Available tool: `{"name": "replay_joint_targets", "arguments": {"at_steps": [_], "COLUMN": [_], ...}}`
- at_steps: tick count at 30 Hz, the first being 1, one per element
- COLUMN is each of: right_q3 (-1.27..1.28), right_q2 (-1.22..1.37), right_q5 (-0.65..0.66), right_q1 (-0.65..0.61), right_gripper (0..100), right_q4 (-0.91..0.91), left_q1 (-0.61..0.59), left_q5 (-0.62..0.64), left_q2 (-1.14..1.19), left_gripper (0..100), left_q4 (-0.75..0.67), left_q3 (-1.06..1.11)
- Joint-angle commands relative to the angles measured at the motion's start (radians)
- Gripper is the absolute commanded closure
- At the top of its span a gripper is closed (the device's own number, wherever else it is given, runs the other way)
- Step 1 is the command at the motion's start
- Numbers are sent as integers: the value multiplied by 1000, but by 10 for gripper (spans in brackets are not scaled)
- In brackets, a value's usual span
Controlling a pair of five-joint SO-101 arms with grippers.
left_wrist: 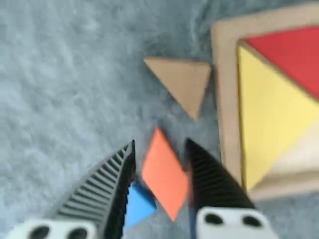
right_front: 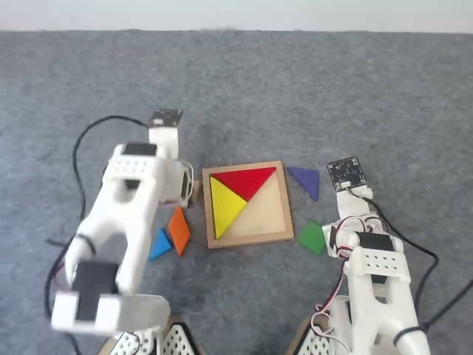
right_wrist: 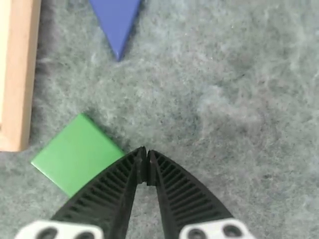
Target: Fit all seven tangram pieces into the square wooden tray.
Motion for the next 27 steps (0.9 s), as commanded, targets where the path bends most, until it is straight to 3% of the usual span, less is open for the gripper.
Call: {"name": "replay_joint_targets", "arguments": {"at_steps": [1, 17, 27], "right_q3": [-9, -8, -8], "right_q2": [-27, -27, -27], "right_q5": [8, 8, 8], "right_q1": [-5, -5, -5], "right_gripper": [991, 991, 991], "right_q4": [-15, -15, -15], "left_q1": [14, 6, 14], "left_q5": [-11, -23, -91], "left_q2": [-78, 305, 313], "left_gripper": [758, 761, 980], "left_q4": [57, 115, 107], "left_q3": [22, -136, -170]}}
